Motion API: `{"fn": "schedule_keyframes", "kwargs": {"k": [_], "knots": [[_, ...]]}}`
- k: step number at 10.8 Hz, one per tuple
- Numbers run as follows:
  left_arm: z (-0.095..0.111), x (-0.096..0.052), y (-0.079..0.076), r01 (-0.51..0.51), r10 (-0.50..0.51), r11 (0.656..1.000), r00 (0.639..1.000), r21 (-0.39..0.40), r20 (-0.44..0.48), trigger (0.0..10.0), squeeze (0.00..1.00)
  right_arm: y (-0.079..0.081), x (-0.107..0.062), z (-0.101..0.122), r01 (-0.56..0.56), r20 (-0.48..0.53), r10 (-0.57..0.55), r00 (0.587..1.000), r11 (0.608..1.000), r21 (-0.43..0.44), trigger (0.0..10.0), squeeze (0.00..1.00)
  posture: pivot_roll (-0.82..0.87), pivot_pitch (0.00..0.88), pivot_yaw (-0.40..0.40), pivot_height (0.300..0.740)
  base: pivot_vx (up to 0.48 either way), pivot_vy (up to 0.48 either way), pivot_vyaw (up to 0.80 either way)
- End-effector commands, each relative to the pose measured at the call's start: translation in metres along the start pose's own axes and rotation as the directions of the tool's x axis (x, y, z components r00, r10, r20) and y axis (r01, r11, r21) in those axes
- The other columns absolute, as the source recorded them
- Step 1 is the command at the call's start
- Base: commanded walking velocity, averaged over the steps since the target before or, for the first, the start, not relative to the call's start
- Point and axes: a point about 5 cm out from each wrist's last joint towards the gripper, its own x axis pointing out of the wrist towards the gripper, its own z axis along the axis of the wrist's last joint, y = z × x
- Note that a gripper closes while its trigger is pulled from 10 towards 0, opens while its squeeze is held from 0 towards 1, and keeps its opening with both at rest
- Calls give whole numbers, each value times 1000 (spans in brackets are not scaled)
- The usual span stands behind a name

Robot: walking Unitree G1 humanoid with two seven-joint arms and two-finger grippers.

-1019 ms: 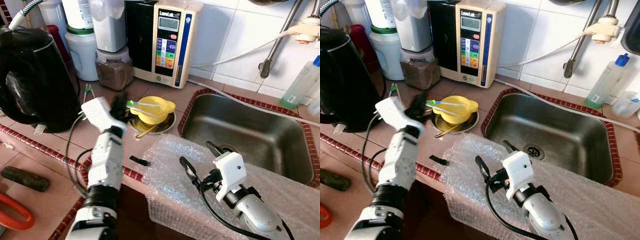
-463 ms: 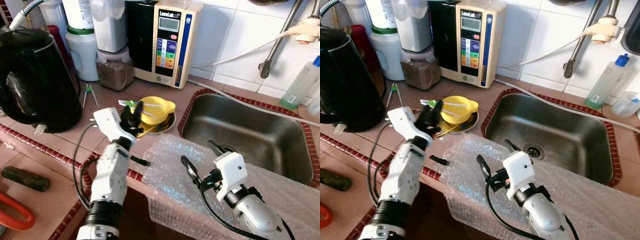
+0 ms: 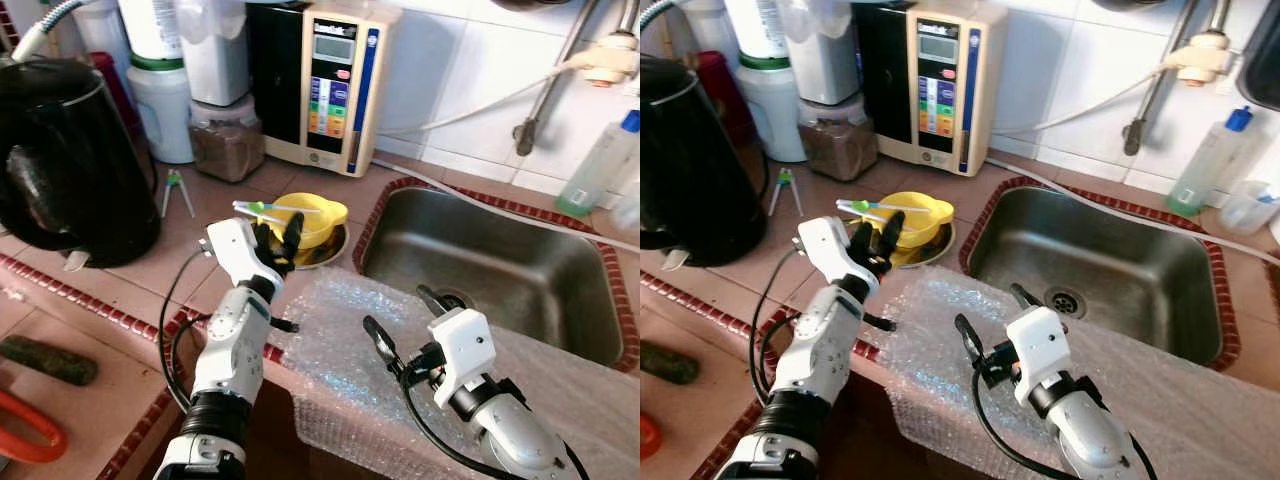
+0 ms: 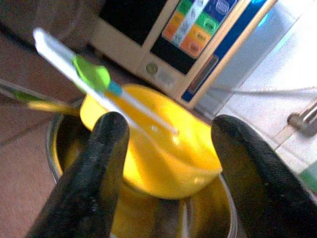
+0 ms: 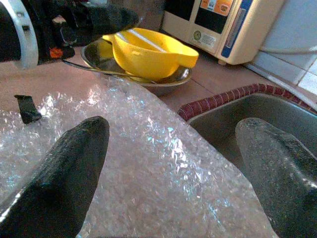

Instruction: Kitchen organization

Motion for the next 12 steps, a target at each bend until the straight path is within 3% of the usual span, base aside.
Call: {"fn": "schedule_keyframes", "kwargs": {"k": [1, 5, 8, 12], "knots": [[1, 4, 1, -26, 26, 1000, 1000, -4, 0, 10000, 1000, -5, -3, 5, 35, 16, -35, 999, 999, -3, 10000, 0, -27, 0, -11, 740, 0, 0, 0], [3, 9, 12, -105, 105, 995, 995, 1, 1, 10000, 1000, -4, -5, 5, 43, 15, -43, 999, 999, 4, 10000, 0, -30, 0, -12, 740, 0, 0, 0], [9, 15, 23, -197, 197, 977, 980, 83, 7, 10000, 1000, -3, -6, 5, 42, 11, -42, 999, 999, 2, 10000, 0, -33, 0, -11, 740, 0, 0, 0], [16, 6, 41, -240, 238, 961, 971, 135, 33, 10000, 1000, -2, -2, 4, 29, 13, -29, 999, 1000, -7, 10000, 0, -7, 0, -15, 740, 0, 0, 0]]}}
